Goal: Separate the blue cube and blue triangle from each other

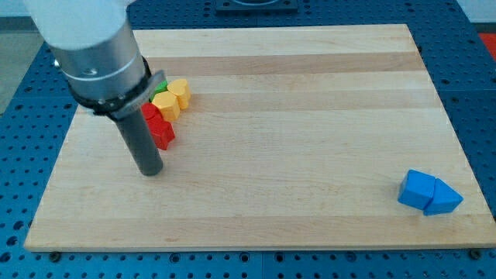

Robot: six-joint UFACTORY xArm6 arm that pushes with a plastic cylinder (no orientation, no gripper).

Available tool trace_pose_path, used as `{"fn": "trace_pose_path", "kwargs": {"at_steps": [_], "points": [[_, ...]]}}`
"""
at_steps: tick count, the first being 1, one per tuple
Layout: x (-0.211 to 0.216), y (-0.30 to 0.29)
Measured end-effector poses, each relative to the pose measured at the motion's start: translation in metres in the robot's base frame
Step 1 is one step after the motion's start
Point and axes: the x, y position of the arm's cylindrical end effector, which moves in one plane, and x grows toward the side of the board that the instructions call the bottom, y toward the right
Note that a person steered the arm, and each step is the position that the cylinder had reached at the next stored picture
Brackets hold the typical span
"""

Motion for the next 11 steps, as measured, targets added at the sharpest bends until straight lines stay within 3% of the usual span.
{"fn": "trace_pose_path", "kwargs": {"at_steps": [3, 4, 6, 8, 11], "points": [[0.056, 0.264], [0.094, 0.286], [0.085, 0.409], [0.070, 0.430], [0.039, 0.341]]}}
